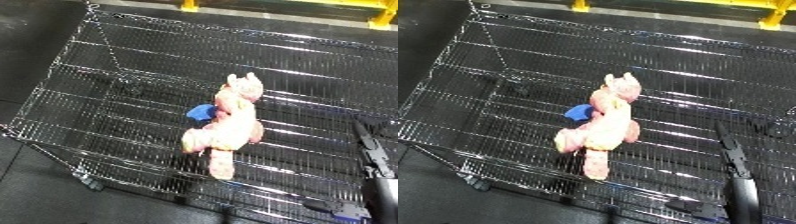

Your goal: Pick up the object and place it into the box

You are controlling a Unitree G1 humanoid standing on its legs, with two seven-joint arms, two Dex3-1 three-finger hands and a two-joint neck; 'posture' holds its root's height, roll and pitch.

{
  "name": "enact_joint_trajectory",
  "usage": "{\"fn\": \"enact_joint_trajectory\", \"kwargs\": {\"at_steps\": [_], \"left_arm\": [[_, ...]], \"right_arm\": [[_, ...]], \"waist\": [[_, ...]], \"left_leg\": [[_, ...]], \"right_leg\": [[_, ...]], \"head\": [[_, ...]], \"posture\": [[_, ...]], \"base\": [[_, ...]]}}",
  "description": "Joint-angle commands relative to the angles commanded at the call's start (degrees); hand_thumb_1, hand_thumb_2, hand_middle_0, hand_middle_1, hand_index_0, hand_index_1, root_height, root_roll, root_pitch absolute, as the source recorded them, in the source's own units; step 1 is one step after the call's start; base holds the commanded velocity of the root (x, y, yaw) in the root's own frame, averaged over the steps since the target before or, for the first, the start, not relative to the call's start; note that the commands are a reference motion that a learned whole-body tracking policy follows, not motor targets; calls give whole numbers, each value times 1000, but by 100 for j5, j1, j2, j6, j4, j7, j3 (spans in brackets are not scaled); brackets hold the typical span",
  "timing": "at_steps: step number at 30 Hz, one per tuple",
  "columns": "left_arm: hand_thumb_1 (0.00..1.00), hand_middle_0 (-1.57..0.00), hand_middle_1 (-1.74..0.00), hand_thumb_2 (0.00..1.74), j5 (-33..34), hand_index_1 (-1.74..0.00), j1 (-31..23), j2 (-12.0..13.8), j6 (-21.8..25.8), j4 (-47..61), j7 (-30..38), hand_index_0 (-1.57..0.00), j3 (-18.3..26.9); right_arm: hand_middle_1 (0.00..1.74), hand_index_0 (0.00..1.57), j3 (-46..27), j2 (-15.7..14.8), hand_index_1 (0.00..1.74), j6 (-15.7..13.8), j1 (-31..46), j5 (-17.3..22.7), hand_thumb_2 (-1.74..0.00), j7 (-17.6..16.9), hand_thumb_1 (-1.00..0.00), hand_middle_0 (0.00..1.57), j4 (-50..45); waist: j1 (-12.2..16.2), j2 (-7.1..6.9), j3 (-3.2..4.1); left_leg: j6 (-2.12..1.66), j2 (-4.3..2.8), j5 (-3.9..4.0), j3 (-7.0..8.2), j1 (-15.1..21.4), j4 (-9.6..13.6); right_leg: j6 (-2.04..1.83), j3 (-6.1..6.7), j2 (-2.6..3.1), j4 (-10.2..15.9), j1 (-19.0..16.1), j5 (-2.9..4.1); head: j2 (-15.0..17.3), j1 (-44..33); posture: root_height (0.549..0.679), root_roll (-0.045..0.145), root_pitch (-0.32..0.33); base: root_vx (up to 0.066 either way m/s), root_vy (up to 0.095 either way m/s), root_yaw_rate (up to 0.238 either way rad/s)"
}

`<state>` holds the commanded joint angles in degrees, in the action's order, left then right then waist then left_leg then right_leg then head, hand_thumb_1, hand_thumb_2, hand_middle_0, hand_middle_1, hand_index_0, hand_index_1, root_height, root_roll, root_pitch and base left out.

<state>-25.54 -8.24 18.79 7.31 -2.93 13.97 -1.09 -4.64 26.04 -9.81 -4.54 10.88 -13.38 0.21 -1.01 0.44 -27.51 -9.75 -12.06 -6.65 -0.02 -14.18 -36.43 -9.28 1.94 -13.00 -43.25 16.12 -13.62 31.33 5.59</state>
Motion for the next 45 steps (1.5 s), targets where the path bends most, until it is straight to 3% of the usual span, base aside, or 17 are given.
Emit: {"fn": "enact_joint_trajectory", "kwargs": {"at_steps": [5,11,16,20,26,36,45], "left_arm": [[1000,-1570,-1740,1740,-17,-1740,-10,27,-8,-3,-38,-1570,-47],[1000,-1570,-1740,1740,-107,-1740,-55,84,-4,-43,-103,-1570,-174],[1000,-1570,-1740,1740,-183,-1740,-75,198,48,-70,-155,-1570,-362],[1000,-1570,-1740,1740,-251,-1740,-39,325,116,-43,-187,-1570,-509],[1000,-1570,-1740,1740,-318,-1740,16,456,205,-39,-196,-1570,-677],[1000,-1570,-1740,1740,-431,-1740,-9,588,308,-53,-181,-1570,-878],[1000,-1570,-1740,1740,-457,-1740,-37,661,365,-60,-184,-1570,-1006]], "right_arm": [[0,0,145,176,0,74,-160,-131,0,75,0,0,43],[0,0,545,690,0,231,-754,-315,0,201,0,0,342],[0,0,1192,1205,0,300,-1633,-328,0,334,0,0,842],[0,0,1859,1440,0,346,-2464,-351,0,418,0,0,1413],[0,0,2659,1465,0,465,-3517,-335,0,451,0,0,2392],[0,0,3361,1313,0,590,-4744,-488,0,335,0,0,3731],[0,0,3889,1131,0,624,-5314,-997,0,373,0,0,4735]], "waist": [[-44,8,-11],[-171,36,-44],[-323,88,-91],[-481,152,-151],[-692,269,-225],[-947,420,-228],[-1099,500,-228]], "left_leg": [[1,11,-9,-13,-22,-16],[-11,39,-5,-63,-103,-64],[-23,71,3,-116,-218,-120],[-29,105,19,-176,-354,-164],[-24,163,23,-259,-599,-263],[-10,215,18,-389,-1114,-536],[2,248,15,-481,-1460,-688]], "right_leg": [[-1,-6,-13,-25,28,-8],[-10,-19,-38,-65,101,22],[-16,-34,-60,-99,195,67],[-29,-51,-85,-122,315,116],[-36,-57,-108,-170,519,175],[-24,-74,-122,-324,943,233],[-17,-88,-125,-427,1235,282]], "head": [[99,139],[182,385],[156,629],[85,829],[-28,1083],[-440,1458],[-597,1743]], "posture": [[626,51,-203],[625,49,-199],[624,47,-191],[623,44,-178],[621,39,-155],[615,29,-112],[610,21,-84]], "base": [[18,-4,25],[16,-4,45],[8,4,45],[-7,2,60],[-15,7,50],[-19,11,38],[-8,6,41]]}}
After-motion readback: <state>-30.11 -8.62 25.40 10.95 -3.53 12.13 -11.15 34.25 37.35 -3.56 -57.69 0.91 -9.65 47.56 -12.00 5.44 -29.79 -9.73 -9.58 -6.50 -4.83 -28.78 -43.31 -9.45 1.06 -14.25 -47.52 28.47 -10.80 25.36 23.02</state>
